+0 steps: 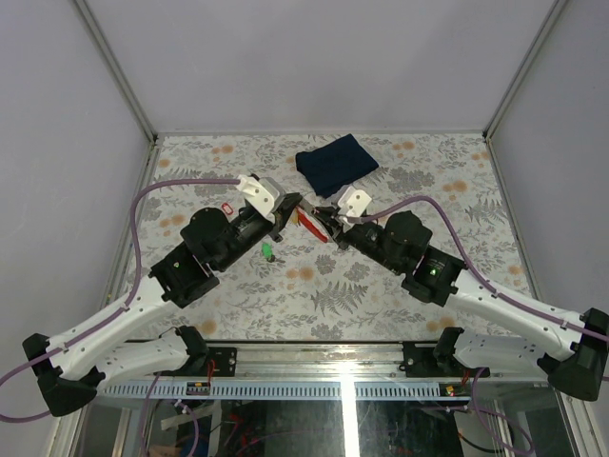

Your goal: Put the keys on the keyring

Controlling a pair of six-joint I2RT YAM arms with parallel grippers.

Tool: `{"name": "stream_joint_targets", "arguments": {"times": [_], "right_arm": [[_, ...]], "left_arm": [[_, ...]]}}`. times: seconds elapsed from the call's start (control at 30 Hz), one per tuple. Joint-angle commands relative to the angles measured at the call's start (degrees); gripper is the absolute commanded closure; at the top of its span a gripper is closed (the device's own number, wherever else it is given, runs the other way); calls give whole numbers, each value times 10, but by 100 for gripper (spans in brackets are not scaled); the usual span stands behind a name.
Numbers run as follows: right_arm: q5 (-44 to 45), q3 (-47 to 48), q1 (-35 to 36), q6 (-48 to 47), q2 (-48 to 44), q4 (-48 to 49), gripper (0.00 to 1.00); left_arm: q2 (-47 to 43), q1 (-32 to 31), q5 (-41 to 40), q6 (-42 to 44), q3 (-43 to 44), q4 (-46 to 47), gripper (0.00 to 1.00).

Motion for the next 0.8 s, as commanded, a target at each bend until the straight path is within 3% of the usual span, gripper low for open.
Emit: {"name": "stream_joint_targets", "arguments": {"times": [0.0, 0.77], "right_arm": [[-8, 0, 6, -3, -30, 59, 100], [-109, -14, 5, 23, -27, 77, 100]], "left_arm": [[-1, -3, -24, 11, 20, 1, 100], [3, -6, -2, -14, -15, 64, 100]]}}
